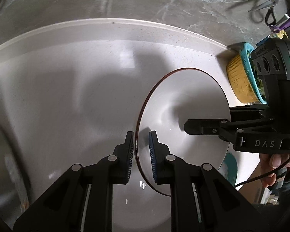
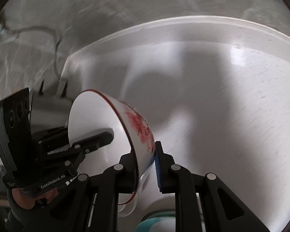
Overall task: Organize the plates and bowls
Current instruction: 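Lift the red-patterned bowl and carry it over the bowl stack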
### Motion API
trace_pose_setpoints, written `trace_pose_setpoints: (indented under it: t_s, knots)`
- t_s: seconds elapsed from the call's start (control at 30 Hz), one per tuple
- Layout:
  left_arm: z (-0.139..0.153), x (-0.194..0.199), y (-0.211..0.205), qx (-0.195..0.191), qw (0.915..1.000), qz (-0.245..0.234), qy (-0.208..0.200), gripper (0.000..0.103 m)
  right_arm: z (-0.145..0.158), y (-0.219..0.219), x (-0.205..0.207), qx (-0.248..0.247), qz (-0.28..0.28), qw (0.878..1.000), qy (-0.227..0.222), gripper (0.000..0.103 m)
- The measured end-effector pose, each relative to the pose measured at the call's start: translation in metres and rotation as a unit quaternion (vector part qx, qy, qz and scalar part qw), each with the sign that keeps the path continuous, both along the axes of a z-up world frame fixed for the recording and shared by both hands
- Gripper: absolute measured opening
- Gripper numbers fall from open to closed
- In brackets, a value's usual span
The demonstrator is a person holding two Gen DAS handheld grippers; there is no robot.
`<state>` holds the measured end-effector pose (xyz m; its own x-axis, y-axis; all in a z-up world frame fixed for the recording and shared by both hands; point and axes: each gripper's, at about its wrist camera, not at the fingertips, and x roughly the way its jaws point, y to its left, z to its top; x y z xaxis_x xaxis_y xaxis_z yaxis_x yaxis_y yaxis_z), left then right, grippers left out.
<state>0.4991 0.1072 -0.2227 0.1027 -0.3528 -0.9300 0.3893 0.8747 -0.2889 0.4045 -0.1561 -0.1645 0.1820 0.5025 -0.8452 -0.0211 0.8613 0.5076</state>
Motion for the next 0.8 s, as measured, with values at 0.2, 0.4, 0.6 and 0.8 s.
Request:
trace_pose_setpoints:
  t_s: [0.2, 0.4, 0.6, 0.8]
  knots:
    - [0.003, -0.058, 0.044, -0.001, 0.9994, 0.032, 0.009, 0.014, 0.000, 0.050, -0.027, -0.006, 0.053, 0.999, 0.005, 0.018]
    - [-0.009, -0.101, 0.074, 0.003, 0.9985, 0.050, 0.025, 0.014, -0.008, 0.083, -0.037, -0.019, 0.085, 0.996, 0.016, 0.018]
    - [-0.023, -0.129, 0.083, 0.009, 0.9979, 0.054, 0.035, 0.014, -0.022, 0.099, -0.048, -0.038, 0.101, 0.994, 0.031, 0.018]
    - [-0.030, -0.136, 0.081, 0.021, 0.9979, 0.051, 0.034, 0.014, -0.033, 0.115, -0.045, -0.056, 0.102, 0.993, 0.035, 0.017]
